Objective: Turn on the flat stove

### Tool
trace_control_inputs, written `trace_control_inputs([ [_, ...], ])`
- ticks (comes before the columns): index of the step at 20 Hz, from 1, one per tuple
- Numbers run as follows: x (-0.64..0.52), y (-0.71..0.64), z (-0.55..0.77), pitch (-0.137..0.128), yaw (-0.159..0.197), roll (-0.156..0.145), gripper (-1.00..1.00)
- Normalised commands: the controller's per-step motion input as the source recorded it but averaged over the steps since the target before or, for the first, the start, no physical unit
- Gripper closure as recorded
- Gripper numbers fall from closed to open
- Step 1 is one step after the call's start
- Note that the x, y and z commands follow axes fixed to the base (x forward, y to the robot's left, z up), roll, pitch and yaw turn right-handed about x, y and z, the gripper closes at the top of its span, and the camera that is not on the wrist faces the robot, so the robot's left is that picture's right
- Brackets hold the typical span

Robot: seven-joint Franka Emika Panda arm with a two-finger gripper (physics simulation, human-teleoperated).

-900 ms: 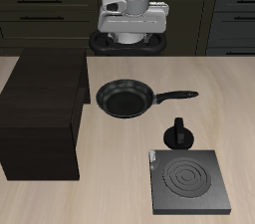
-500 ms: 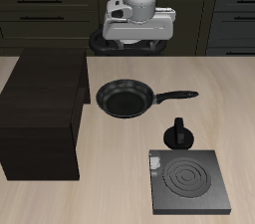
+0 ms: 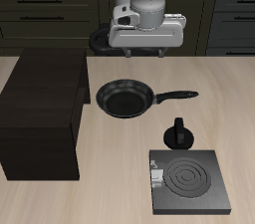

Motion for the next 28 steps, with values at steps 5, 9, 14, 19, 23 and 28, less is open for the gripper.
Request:
trace_control_inputs([
  [5,0.39,0.19,-0.03,0.015,-0.009,0.021,-1.0],
  [9,0.27,0.19,-0.16,0.023,0.002,0.027,-1.0],
  [14,0.31,0.31,-0.23,0.031,0.0,0.041,-1.0],
  [19,0.2,0.28,-0.12,0.017,0.004,0.034,-1.0],
  [23,0.2,0.37,-0.17,0.018,0.008,0.047,-1.0],
  [28,0.1,0.18,-0.16,0.023,0.003,0.015,-1.0],
])
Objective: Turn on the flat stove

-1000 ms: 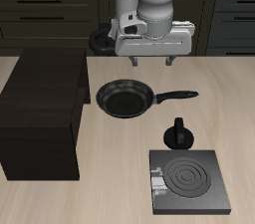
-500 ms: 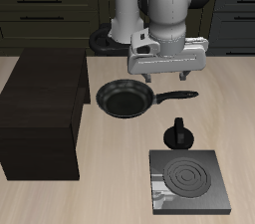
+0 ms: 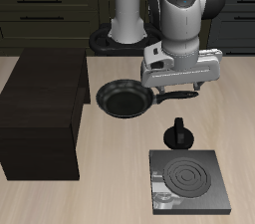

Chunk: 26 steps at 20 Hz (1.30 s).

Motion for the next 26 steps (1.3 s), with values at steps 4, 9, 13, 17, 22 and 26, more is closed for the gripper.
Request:
trace_control_inputs([
  [4,-0.01,0.09,-0.32,0.037,0.007,0.01,-1.0],
  [9,-0.05,0.08,-0.23,0.019,0.006,0.01,-1.0],
  [13,-0.02,0.05,-0.3,0.029,-0.016,-0.001,-1.0],
  [17,-0.06,-0.01,-0.21,0.014,0.007,-0.011,-1.0],
  [22,-0.04,0.01,-0.16,0.013,0.004,-0.001,-1.0],
  [26,-0.05,0.01,-0.2,0.019,-0.002,0.004,-1.0],
])
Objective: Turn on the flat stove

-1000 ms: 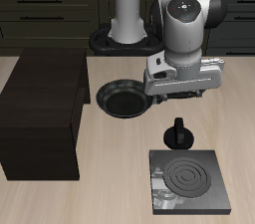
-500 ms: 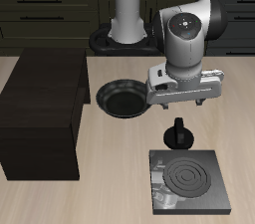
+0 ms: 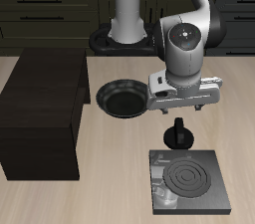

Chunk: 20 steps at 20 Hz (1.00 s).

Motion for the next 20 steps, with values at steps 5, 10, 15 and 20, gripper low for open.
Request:
trace_control_inputs([
  [5,-0.03,0.02,-0.2,0.02,0.005,-0.001,-1.0],
  [10,-0.02,0.04,-0.19,0.035,-0.006,0.018,-1.0],
  [15,-0.03,0.02,-0.22,0.03,-0.015,0.013,-1.0],
  [20,-0.03,0.08,-0.17,0.024,-0.003,0.018,-1.0],
])
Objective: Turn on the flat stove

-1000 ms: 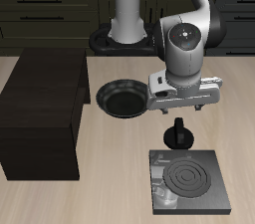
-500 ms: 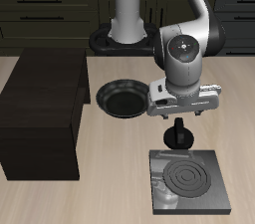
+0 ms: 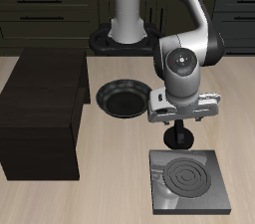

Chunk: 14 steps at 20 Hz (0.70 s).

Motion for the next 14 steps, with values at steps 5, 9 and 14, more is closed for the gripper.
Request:
trace_control_inputs([
  [5,-0.12,0.13,-0.26,0.039,-0.04,0.03,-1.0],
  [9,-0.16,0.1,-0.24,0.035,-0.036,0.026,-1.0],
  [14,-0.13,0.04,-0.17,0.024,-0.029,0.017,-1.0],
])
